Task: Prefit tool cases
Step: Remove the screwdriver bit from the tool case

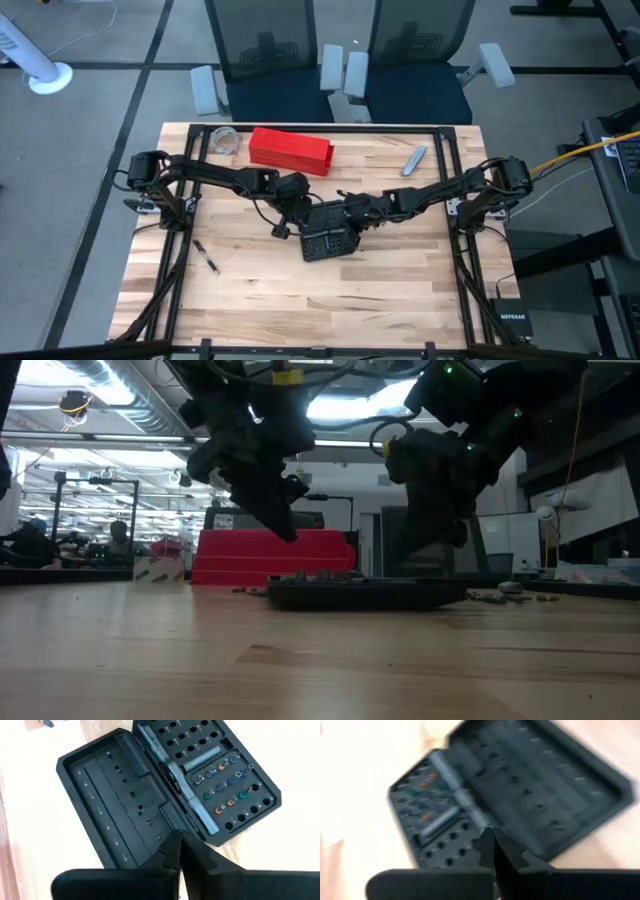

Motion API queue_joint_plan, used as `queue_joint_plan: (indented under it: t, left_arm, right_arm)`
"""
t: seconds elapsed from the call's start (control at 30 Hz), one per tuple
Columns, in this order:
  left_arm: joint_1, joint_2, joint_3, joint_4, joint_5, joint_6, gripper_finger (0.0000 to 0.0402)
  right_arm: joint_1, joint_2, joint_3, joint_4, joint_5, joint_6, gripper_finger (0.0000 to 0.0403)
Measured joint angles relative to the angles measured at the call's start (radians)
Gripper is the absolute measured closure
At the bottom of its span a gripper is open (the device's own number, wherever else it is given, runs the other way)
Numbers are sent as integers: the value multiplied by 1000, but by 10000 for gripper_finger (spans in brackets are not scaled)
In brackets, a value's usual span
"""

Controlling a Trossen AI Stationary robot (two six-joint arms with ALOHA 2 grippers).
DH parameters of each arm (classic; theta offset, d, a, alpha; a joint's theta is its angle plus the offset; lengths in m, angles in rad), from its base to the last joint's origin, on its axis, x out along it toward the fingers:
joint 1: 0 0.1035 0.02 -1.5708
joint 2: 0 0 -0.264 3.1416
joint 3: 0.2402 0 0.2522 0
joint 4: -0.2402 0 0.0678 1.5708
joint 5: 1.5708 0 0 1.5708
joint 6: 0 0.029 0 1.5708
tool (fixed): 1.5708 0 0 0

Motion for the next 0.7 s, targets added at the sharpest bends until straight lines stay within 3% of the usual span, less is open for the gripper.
queue_joint_plan:
  t: [0.27, 0.7]
  left_arm:
    - [-59, -51, 0, 62, -23, -91, 401]
    - [-189, -39, 0, 112, -97, -190, 401]
  right_arm:
    - [86, 7, 20, 10, 11, 0, 403]
    - [85, 113, 20, 101, -19, 6, 403]
